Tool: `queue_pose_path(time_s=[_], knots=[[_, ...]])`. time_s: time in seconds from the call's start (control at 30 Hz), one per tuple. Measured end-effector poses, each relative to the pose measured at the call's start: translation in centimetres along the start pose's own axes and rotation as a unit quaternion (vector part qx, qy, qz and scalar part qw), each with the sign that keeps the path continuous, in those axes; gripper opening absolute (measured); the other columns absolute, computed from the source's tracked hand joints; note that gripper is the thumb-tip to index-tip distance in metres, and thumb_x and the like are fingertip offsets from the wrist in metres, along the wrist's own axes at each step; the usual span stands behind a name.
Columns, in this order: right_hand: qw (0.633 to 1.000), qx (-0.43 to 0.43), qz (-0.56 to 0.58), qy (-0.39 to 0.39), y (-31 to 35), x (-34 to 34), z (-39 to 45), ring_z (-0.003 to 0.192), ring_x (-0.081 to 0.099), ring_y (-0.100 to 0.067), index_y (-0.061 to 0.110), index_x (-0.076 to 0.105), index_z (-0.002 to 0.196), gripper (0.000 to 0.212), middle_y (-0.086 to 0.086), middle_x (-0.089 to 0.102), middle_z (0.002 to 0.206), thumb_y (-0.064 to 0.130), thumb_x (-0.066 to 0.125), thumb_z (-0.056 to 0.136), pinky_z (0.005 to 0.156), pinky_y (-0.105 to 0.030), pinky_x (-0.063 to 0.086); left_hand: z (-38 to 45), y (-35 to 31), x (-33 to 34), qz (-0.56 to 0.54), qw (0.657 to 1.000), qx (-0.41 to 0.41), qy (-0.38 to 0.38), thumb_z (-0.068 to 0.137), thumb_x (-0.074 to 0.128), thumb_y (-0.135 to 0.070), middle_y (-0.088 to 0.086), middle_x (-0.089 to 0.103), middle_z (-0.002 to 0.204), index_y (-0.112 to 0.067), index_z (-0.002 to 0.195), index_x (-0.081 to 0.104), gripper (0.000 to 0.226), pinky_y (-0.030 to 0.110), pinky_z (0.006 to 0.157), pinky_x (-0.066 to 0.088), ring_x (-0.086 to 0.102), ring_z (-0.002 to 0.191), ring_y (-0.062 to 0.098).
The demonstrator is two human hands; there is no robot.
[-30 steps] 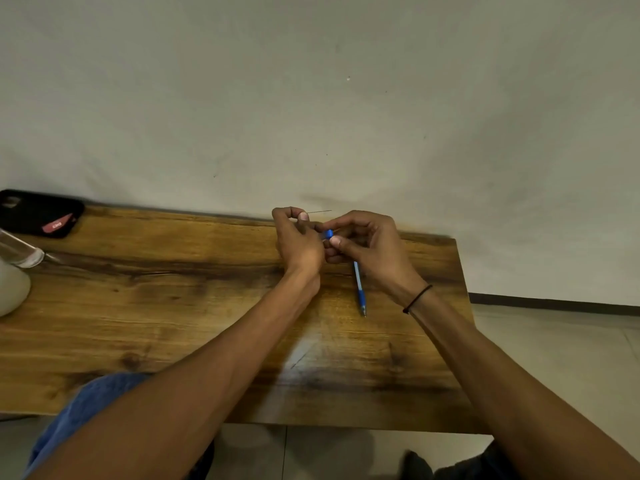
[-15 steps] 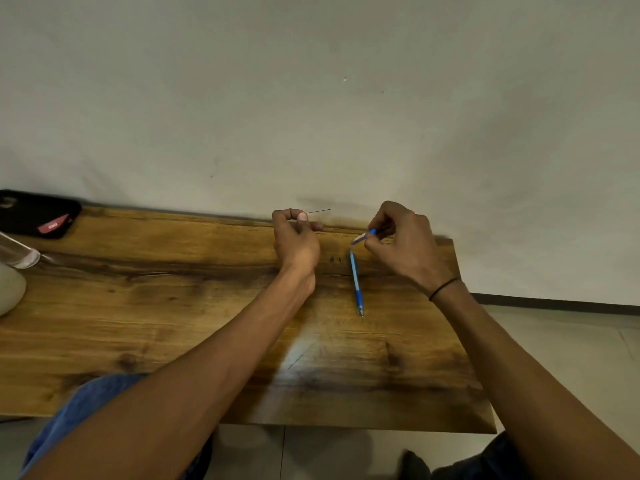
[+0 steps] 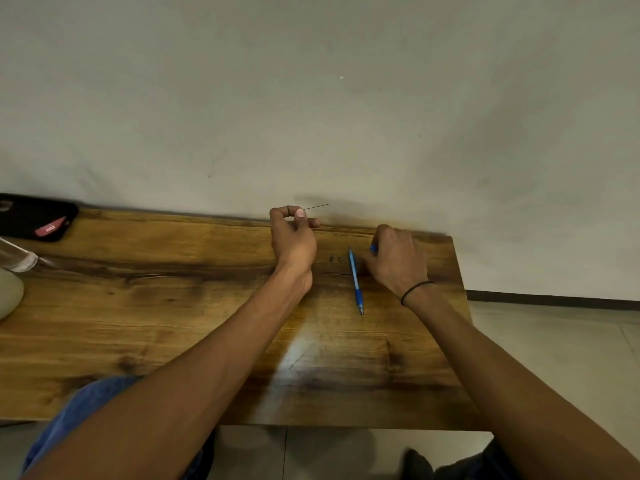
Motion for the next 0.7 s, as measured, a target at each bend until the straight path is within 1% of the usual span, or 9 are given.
queue_pose_path(time_s=[0.17,0.3,0.43,0.5,0.53,0.57,0.6,0.67,0.7], knots=[[1.000,0.022,0.003,-0.009,-0.2,1.1,0.8,0.091,0.065,-0.030,0.010,0.068,0.097,0.018,-0.011,0.067,0.101,0.024,0.075,0.088,0.074,-0.049,0.062,-0.1,-0.1,0.0,-0.002,1.000,0.002,0.009,0.113,0.046,-0.022,-0.001,0.072,0.091,-0.021,0.120,0.053,0.010,0.032,0.083,0.049,0.061,0.081,0.008],[1.000,0.010,-0.008,-0.012,-0.4,1.8,0.8,0.096,0.064,-0.033,0.010,0.062,0.105,0.027,-0.012,0.067,0.102,0.026,0.076,0.089,0.074,-0.051,0.061,-0.3,-0.2,-0.1,0.002,1.000,0.004,0.019,0.113,0.046,-0.022,0.001,0.072,0.092,-0.018,0.124,0.053,0.014,0.028,0.080,0.050,0.061,0.079,0.005],[1.000,0.010,-0.002,-0.017,-0.5,1.1,0.9,0.097,0.065,-0.036,0.008,0.062,0.111,0.029,-0.014,0.068,0.104,0.022,0.072,0.088,0.076,-0.048,0.060,-0.5,-0.2,0.0,0.012,0.999,0.000,0.031,0.113,0.046,-0.022,0.001,0.072,0.093,-0.020,0.122,0.054,0.012,0.031,0.083,0.051,0.062,0.081,0.006],[0.998,0.005,0.051,-0.033,-0.5,0.3,1.2,0.094,0.067,-0.032,0.008,0.064,0.112,0.024,-0.012,0.070,0.097,0.015,0.067,0.090,0.078,-0.046,0.061,-0.5,-0.1,0.1,0.019,0.999,-0.006,0.042,0.113,0.047,-0.024,0.000,0.072,0.093,-0.023,0.119,0.054,0.010,0.031,0.082,0.051,0.062,0.083,0.008],[0.992,0.010,0.118,-0.039,-0.4,-0.1,1.3,0.089,0.069,-0.027,0.009,0.065,0.112,0.021,-0.008,0.071,0.092,0.012,0.066,0.091,0.079,-0.044,0.061,-0.6,-0.1,0.2,0.020,0.999,-0.011,0.049,0.113,0.047,-0.025,-0.001,0.072,0.093,-0.024,0.117,0.055,0.009,0.029,0.077,0.051,0.061,0.082,0.009],[0.977,0.023,0.207,-0.038,-0.2,-0.6,1.3,0.085,0.071,-0.021,0.011,0.067,0.112,0.020,-0.004,0.071,0.087,0.009,0.068,0.092,0.079,-0.042,0.063,-0.6,-0.1,0.3,0.017,0.998,-0.021,0.059,0.112,0.047,-0.025,-0.002,0.072,0.093,-0.025,0.115,0.055,0.008,0.027,0.072,0.050,0.061,0.081,0.009],[0.951,0.038,0.306,-0.030,0.2,-1.0,1.4,0.083,0.071,-0.018,0.011,0.068,0.112,0.020,-0.004,0.072,0.087,0.006,0.070,0.093,0.078,-0.039,0.064,-0.7,-0.1,0.4,0.008,0.997,-0.035,0.074,0.112,0.048,-0.025,-0.002,0.073,0.093,-0.025,0.113,0.055,0.007,0.026,0.068,0.049,0.061,0.081,0.010],[0.875,0.047,0.481,-0.001,1.3,-1.6,1.2,0.087,0.073,-0.019,0.009,0.068,0.114,0.025,-0.012,0.074,0.092,0.001,0.075,0.091,0.074,-0.035,0.065,-0.9,-0.1,0.8,-0.034,0.990,-0.071,0.114,0.112,0.050,-0.024,0.000,0.073,0.096,-0.023,0.111,0.057,0.007,0.027,0.067,0.052,0.063,0.084,0.012],[0.841,0.041,0.540,0.013,1.9,-1.7,1.1,0.090,0.074,-0.022,0.006,0.068,0.116,0.027,-0.018,0.074,0.096,0.000,0.076,0.091,0.075,-0.037,0.065,-1.1,-0.1,0.9,-0.055,0.986,-0.085,0.133,0.112,0.051,-0.024,0.001,0.073,0.098,-0.022,0.111,0.057,0.007,0.028,0.068,0.053,0.064,0.086,0.013]])
Point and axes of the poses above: each hand's wrist, its own z-axis towards the middle knuckle, its own x-axis out of the palm, y = z × x, the point moved 2 cm from there along z, towards the middle knuckle
